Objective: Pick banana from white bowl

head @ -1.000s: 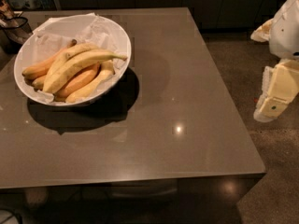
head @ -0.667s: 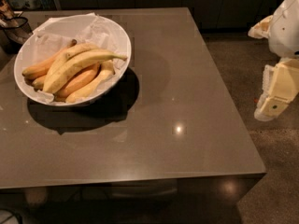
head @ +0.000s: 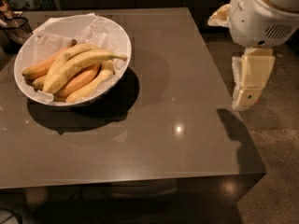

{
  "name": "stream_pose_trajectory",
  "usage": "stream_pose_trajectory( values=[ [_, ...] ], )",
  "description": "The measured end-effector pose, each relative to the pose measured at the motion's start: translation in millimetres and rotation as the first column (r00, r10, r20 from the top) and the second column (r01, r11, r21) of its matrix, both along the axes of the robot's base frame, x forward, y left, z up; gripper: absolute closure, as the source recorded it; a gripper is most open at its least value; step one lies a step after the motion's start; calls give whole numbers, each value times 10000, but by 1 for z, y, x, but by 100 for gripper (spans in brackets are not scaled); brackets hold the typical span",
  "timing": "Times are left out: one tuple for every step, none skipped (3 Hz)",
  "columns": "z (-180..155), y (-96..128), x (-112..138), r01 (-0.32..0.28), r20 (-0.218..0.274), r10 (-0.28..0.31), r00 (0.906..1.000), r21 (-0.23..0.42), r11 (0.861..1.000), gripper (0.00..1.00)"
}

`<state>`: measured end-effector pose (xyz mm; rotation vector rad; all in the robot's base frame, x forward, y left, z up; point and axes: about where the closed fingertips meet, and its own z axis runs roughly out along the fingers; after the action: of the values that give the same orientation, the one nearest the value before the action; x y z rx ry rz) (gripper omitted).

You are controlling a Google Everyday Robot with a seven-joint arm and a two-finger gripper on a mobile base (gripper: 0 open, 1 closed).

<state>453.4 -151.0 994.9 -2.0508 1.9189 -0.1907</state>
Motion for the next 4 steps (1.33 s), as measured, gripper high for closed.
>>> stream_pose_trajectory(
  values=[
    [0,0,0,0,1,0,10000,0,10000,0],
    [14,20,12,-208,504,206,9985,29,9998,0],
    [31,47,33,-640,871,657,9940,-226,9977,0],
    [37,79,54,-1418,982,1459,9844,-478,9887,0]
  ],
)
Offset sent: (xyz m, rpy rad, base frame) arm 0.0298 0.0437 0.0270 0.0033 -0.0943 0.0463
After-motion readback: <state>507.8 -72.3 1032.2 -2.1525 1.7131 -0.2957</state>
